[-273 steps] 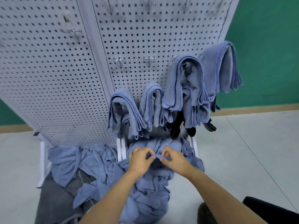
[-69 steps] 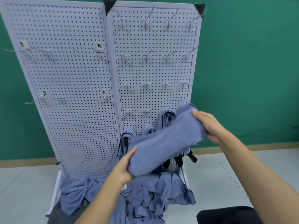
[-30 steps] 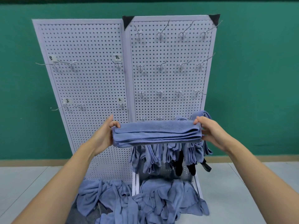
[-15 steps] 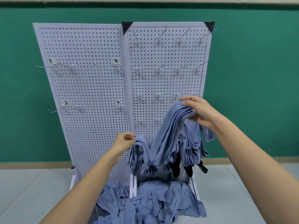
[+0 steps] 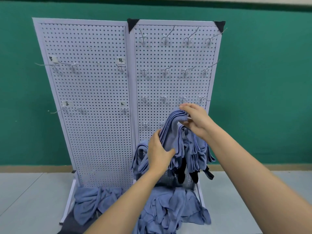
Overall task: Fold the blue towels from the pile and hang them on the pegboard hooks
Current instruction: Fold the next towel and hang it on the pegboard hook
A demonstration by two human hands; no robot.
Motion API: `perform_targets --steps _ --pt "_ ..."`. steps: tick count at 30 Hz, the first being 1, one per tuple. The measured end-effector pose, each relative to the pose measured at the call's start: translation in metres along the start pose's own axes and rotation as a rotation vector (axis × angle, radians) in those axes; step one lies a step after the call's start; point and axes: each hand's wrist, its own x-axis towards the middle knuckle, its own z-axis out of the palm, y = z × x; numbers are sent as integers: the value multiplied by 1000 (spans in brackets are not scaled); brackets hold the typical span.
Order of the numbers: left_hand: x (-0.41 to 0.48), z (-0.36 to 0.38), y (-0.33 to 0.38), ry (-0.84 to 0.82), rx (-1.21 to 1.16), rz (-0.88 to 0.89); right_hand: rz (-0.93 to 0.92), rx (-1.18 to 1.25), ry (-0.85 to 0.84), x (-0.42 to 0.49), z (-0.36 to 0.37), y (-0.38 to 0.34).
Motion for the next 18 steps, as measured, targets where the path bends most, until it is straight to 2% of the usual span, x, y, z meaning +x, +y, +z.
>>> perform_targets --steps 6,8,10,12,13,16,18 --pt "14 -29 -7 100 -143 34 34 40 73 2 -27 20" --pt "21 -42 -6 86 -121 27 117 -60 110 4 -42 40" --pt "27 -48 -10 73 -83 -8 170 -260 163 4 -53 62" --pt "31 -48 -13 63 -9 -29 117 -452 199 1 -54 79" --pt "33 -45 -13 50 43 -30 69 -502 174 -1 -50 85" --pt "35 -31 -13 11 159 -33 -26 -620 -61 -4 -30 100" --pt "36 -21 -12 12 179 -47 -80 -777 -161 -2 -18 112"
